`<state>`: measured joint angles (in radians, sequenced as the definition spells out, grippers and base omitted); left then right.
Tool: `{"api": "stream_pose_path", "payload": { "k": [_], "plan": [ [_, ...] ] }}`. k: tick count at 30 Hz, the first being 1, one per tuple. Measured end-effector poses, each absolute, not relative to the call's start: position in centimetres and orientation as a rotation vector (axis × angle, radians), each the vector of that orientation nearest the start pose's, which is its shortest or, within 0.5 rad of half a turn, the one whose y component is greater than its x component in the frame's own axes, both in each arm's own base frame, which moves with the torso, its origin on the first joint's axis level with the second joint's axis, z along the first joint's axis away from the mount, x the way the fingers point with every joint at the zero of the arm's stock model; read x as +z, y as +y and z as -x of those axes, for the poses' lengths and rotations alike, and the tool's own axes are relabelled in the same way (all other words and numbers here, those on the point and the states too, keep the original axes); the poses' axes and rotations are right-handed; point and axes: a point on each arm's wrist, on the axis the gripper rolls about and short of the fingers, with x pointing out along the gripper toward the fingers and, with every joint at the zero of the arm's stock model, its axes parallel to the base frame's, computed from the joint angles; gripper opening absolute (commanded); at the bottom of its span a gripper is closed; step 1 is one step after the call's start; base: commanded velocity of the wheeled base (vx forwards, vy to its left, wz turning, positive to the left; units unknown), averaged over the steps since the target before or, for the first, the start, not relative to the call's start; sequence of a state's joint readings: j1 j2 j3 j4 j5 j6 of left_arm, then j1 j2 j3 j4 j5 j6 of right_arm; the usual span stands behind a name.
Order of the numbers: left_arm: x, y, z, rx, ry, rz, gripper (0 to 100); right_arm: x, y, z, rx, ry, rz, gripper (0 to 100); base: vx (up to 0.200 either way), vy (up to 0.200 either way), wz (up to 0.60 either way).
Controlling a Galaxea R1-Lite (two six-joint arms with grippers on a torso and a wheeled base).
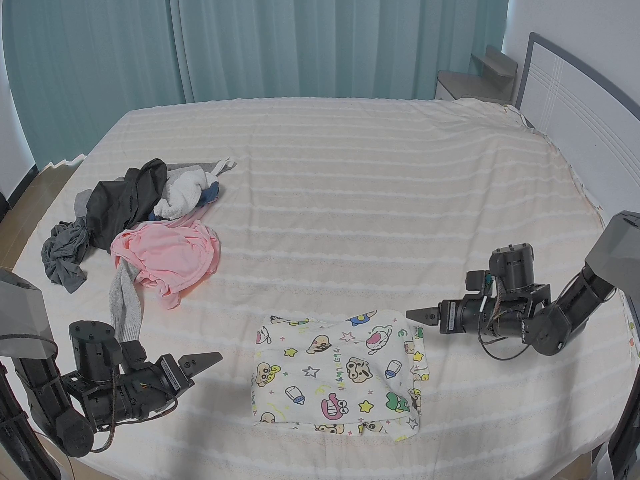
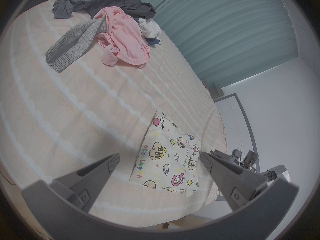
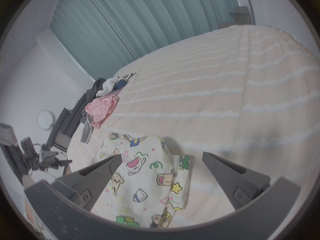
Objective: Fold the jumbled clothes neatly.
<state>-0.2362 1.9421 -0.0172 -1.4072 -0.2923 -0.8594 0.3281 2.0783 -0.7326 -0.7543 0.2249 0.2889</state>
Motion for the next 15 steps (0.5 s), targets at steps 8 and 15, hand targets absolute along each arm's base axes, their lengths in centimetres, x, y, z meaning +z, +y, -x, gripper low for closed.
{"api": "stream_pose_path", "payload": {
  "k": [8, 15],
  "plan": [
    [3.8, -5.5, -20.0, -0.257, 0.718, 0.834, 100, 3.8, 13.5, -35.1, 0.444, 0.724, -0.294, 100, 0.0, 0.0, 0.0],
    [3.7, -5.5, -20.1, -0.255, 0.725, 0.833, 100, 1.8, 14.7, -35.8, 0.455, 0.764, -0.287, 100, 0.0, 0.0, 0.0]
  ]
}}
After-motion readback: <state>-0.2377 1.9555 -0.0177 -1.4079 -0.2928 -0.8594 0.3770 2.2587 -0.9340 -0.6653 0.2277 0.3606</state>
